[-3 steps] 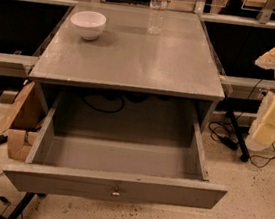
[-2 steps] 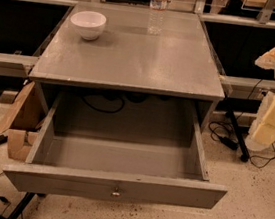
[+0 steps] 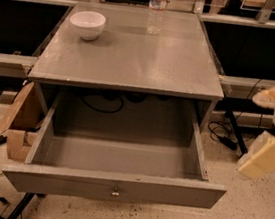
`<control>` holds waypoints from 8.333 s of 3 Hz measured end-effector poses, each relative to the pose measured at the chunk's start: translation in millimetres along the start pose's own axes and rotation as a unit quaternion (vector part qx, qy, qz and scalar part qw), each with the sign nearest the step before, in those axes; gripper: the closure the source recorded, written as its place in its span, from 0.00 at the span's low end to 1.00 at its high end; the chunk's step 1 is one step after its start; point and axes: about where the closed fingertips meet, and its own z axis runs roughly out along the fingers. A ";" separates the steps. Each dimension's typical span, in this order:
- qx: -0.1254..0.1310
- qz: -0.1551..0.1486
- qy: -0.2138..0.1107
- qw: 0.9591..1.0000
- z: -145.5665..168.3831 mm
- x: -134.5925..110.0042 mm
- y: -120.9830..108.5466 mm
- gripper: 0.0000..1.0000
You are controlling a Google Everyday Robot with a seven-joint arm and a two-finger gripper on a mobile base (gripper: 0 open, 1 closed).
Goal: Close top drawer
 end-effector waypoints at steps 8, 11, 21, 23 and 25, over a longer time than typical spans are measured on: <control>-0.061 0.048 -0.103 0.992 317.8 84.3 130.3 1.00; -0.045 -0.017 -0.131 0.990 347.8 38.1 87.3 1.00; -0.033 -0.063 -0.199 0.977 393.3 -48.3 -55.0 0.36; -0.033 -0.063 -0.199 0.977 393.3 -48.4 -54.9 0.00; -0.037 -0.069 -0.194 0.978 388.0 -43.5 -43.8 0.27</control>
Offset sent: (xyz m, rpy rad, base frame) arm -0.1048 -0.0174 -0.3214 0.1186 0.1226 -0.1356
